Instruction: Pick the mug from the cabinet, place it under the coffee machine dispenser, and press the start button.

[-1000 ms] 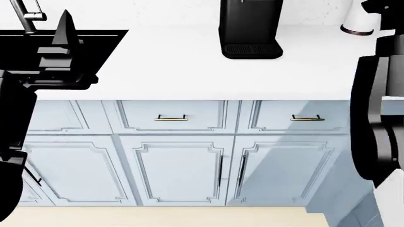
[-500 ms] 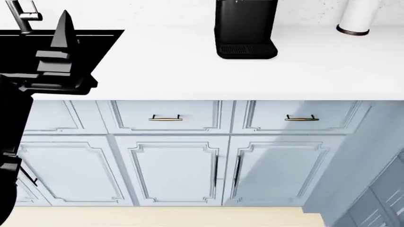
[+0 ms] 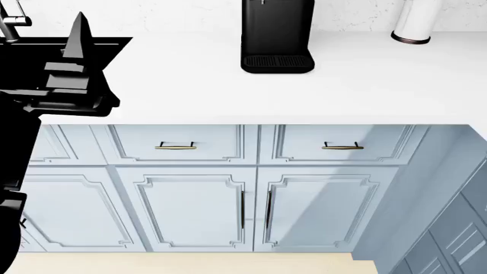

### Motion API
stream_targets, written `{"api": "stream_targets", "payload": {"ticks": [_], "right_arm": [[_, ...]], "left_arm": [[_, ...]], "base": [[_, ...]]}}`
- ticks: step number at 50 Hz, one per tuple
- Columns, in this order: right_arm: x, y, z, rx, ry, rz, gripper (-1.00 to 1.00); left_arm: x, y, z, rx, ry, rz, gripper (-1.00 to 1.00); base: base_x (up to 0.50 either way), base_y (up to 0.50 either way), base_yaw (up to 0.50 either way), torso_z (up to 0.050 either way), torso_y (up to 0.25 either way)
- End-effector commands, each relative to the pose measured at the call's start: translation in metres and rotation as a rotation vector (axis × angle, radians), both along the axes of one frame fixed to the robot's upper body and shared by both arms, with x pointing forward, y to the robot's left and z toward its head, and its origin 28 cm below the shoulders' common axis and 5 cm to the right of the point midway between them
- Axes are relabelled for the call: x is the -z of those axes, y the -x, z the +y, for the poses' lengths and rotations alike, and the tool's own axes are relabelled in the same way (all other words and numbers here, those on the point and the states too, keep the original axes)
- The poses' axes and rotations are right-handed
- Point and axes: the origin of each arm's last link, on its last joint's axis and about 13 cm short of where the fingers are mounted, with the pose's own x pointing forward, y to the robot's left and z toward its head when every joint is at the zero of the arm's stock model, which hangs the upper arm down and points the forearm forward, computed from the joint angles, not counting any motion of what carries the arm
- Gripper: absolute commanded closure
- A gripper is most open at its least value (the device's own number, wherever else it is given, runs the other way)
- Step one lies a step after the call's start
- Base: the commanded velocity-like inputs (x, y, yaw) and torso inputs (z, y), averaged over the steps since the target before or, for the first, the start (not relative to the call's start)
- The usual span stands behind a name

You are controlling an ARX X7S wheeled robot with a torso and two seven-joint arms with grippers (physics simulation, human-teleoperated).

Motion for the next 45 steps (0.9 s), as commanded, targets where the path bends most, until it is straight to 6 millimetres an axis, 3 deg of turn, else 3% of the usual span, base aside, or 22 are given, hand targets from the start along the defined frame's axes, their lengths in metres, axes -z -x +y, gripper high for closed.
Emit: {"api": "stream_targets", "payload": {"ticks": [1, 45], "right_arm": [[0.0002, -0.0001, 0.0004, -0.003, -0.002, 0.004, -1.0], [0.0002, -0.0001, 0.0004, -0.003, -0.002, 0.004, -1.0]], "left_arm": [[-0.0004, 0.0004, 0.0001, -0.007, 0.003, -0.001, -1.0], [0.0029, 0.0016, 0.0014, -0.005, 0.016, 0.006, -1.0]], "base": [[0.27, 0.0, 0.0, 0.0, 0.0], [0.27, -0.11, 0.0, 0.0, 0.0]]}}
